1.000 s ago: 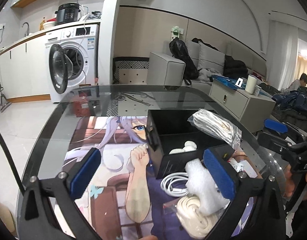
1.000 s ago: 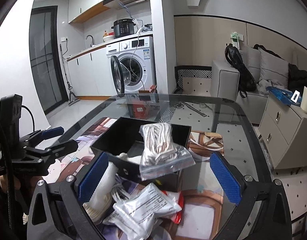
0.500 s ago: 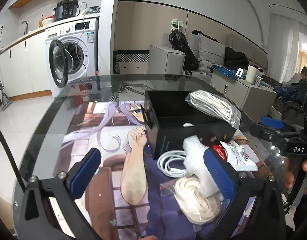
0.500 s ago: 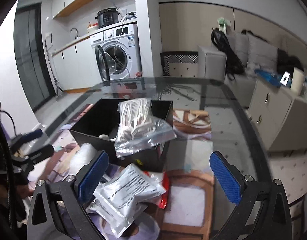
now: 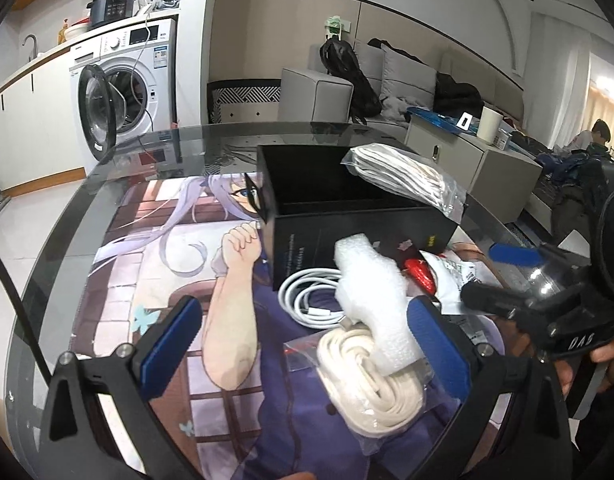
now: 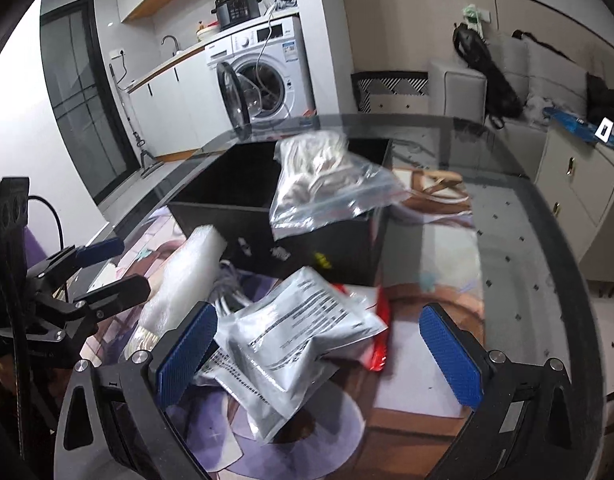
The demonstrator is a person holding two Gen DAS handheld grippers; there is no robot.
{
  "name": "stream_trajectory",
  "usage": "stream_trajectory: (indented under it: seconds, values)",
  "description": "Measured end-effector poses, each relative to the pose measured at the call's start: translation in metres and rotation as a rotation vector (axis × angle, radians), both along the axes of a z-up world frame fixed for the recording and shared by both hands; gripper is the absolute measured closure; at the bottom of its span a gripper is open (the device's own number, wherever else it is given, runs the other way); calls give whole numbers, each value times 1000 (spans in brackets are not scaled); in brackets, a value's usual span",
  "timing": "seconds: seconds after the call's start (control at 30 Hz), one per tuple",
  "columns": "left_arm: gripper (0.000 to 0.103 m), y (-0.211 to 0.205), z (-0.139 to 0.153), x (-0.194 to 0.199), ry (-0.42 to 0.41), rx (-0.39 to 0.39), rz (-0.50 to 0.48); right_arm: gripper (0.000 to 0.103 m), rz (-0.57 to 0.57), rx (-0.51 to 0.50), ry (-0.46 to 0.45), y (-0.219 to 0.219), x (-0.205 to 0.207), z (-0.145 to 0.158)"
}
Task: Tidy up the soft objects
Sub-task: 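Move the left tool to the white foam while the right tool reaches the white printed pouch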
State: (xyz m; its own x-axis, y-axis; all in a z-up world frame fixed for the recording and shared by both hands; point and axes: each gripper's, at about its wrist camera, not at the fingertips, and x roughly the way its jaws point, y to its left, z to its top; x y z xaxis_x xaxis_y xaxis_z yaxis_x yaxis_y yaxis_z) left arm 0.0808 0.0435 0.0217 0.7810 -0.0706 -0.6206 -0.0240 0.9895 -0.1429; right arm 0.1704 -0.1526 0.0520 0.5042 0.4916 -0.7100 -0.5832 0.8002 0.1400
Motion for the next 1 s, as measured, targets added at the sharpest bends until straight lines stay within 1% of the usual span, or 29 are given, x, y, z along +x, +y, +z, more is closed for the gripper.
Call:
stream_trajectory:
  seconds: [0.2, 0.27, 0.37, 0.57, 0.67, 0.83, 1.0]
  values:
    - [0, -2, 0, 2, -4, -8, -14, 0, 16, 0, 33, 4, -4, -7]
    - [0, 0, -1, 2, -3, -12, -10, 0, 10, 18, 51, 2, -4, -7]
    - [0, 4, -2, 3, -3, -23, -4, 0, 33, 75, 97, -2, -6, -6]
    - [0, 12, -3, 4, 1, -39, 13, 1, 56, 85, 129, 5, -5, -7]
    - [0, 15, -4, 4, -1, -41, 19, 1, 45, 114, 142, 5, 1, -7]
    - [0, 18, -5, 4, 2, -47, 22, 2, 25, 109, 139, 7, 12, -6]
    - [0, 17, -6, 5, 4, -44, 17, 11, 0, 44, 95, 13, 13, -6]
